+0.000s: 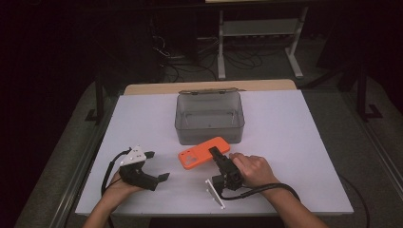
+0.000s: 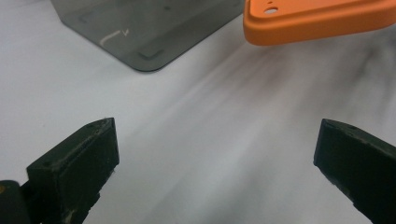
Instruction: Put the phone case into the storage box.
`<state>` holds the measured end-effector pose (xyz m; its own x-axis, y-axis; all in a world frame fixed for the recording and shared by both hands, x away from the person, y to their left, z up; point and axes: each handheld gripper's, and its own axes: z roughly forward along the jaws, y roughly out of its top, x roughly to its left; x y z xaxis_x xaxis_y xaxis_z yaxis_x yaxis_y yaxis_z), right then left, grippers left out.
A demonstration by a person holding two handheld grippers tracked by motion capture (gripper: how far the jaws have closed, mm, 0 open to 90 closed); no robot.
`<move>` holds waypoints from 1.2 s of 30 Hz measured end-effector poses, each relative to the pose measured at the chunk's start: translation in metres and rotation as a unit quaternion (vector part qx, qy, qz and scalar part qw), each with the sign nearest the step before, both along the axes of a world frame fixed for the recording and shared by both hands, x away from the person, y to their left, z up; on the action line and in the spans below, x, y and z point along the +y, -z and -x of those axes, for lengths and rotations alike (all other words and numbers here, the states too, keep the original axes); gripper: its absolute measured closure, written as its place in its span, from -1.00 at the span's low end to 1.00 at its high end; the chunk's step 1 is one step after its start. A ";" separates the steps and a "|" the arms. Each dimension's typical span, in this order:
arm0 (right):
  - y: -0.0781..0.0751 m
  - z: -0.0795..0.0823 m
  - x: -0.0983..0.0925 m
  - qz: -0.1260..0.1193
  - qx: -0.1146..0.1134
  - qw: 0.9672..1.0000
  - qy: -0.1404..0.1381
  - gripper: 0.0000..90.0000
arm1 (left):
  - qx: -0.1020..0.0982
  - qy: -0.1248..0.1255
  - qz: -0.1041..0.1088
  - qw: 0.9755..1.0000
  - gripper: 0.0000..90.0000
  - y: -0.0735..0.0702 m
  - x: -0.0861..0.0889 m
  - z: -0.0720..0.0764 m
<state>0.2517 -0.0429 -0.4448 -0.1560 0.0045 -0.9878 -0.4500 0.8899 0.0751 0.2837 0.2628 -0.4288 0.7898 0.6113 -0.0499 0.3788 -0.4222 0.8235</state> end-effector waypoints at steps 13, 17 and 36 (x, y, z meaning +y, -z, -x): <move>-0.003 -0.004 -0.004 -0.035 0.048 0.998 0.011 0.84 | 0.000 0.002 0.002 1.000 -1.00 0.000 -0.001 0.001; -0.005 -0.005 -0.004 -0.041 0.057 0.997 0.014 0.84 | -0.003 0.004 0.004 1.000 -1.00 -0.001 -0.002 0.001; -0.010 -0.010 -0.008 -0.073 0.101 0.992 0.029 0.84 | 0.001 0.007 0.005 1.000 -1.00 -0.002 -0.003 0.001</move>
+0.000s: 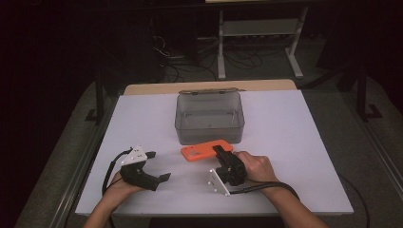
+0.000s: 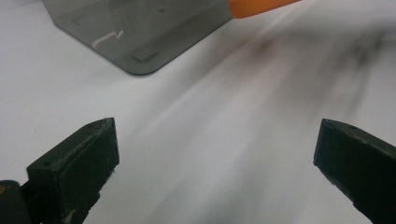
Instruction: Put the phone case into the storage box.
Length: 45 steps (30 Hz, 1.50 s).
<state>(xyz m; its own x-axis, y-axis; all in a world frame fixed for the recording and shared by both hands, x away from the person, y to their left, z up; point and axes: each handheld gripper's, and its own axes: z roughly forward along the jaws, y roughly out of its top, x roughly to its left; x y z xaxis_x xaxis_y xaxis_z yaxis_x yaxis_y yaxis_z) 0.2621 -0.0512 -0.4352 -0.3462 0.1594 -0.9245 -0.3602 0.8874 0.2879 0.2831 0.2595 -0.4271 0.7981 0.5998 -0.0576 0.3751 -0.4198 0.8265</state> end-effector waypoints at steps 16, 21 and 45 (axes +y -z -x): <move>-0.005 -0.006 -0.004 -0.039 0.050 0.998 0.013 0.84 | -0.006 0.001 -0.003 1.000 -1.00 0.000 -0.001 0.001; -0.007 -0.008 -0.005 -0.052 0.069 0.996 0.016 0.83 | -0.005 0.001 -0.004 1.000 -1.00 0.000 -0.002 0.001; -0.017 -0.018 -0.015 -0.124 0.160 0.979 0.033 0.83 | -0.006 -0.001 -0.002 1.000 -1.00 0.000 -0.001 0.001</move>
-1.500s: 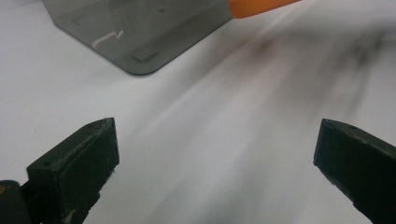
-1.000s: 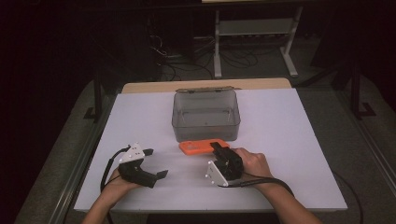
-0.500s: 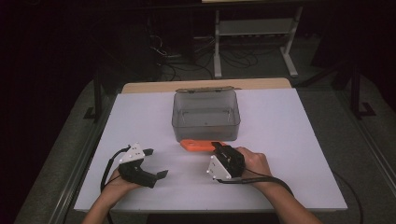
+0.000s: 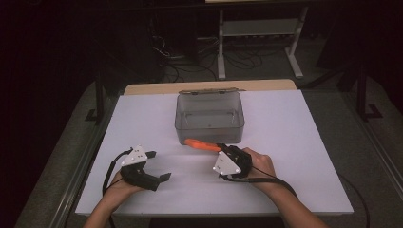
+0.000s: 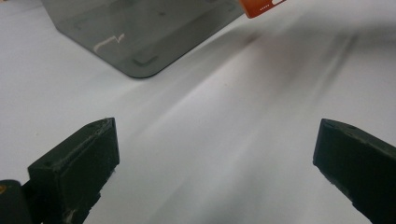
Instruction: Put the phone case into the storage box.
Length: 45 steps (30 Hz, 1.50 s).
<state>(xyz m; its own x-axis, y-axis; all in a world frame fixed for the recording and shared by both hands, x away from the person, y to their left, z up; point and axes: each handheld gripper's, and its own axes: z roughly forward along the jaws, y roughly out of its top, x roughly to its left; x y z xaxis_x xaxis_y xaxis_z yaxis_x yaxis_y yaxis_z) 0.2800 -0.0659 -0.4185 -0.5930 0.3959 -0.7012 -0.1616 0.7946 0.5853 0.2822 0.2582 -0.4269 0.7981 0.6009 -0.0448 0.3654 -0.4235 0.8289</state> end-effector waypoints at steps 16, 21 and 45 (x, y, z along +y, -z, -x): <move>-0.005 -0.006 -0.007 -0.044 0.054 0.998 0.002 0.83 | 0.000 0.000 0.001 1.000 -1.00 0.000 -0.001 0.000; -0.007 -0.008 -0.010 -0.063 0.076 0.995 0.003 0.83 | -0.001 0.003 0.001 1.000 -1.00 0.000 -0.002 0.000; -0.013 -0.018 -0.021 -0.147 0.180 0.973 0.008 0.83 | -0.005 -0.003 0.005 1.000 -1.00 -0.002 -0.001 0.000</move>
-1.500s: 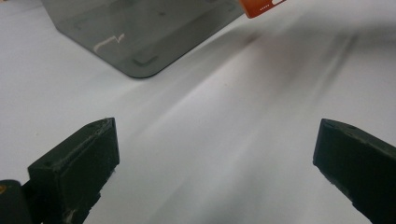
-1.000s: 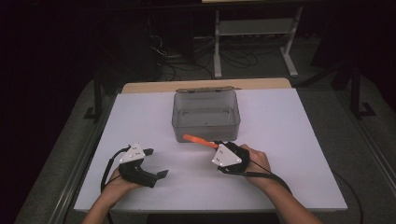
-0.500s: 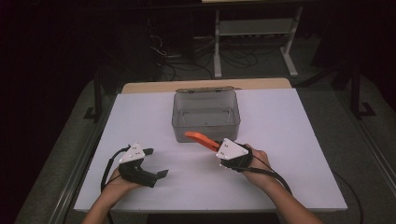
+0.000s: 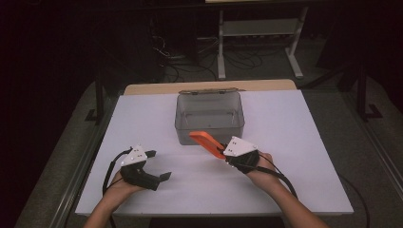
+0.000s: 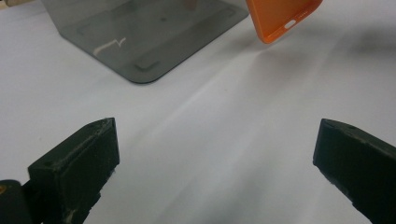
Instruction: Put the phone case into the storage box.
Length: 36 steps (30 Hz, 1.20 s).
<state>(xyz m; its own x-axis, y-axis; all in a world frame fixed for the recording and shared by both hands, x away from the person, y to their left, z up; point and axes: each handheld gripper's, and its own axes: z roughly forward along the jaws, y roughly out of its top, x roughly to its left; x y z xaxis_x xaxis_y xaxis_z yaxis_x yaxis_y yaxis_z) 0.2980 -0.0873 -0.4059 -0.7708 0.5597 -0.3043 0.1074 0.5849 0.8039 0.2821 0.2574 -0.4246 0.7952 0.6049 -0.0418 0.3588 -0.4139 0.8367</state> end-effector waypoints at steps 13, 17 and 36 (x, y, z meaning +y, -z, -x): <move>-0.002 -0.011 -0.010 -0.063 0.074 0.995 0.010 0.83 | 0.000 0.001 0.000 1.000 -1.00 -0.001 -0.001 0.000; -0.003 -0.014 -0.014 -0.082 0.093 0.992 0.008 0.83 | 0.000 0.001 0.000 1.000 -1.00 -0.001 -0.001 0.000; -0.006 -0.022 -0.030 -0.125 0.145 0.981 0.015 0.83 | -0.001 0.002 -0.001 1.000 -1.00 -0.001 -0.002 0.001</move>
<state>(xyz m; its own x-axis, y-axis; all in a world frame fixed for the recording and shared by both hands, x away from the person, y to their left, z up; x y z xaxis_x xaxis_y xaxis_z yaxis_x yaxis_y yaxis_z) 0.3204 -0.1173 -0.4003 -0.7867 0.6127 0.0751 0.3675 0.3670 0.8546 0.2814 0.2553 -0.4234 0.7981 0.6013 -0.0383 0.3544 -0.4172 0.8369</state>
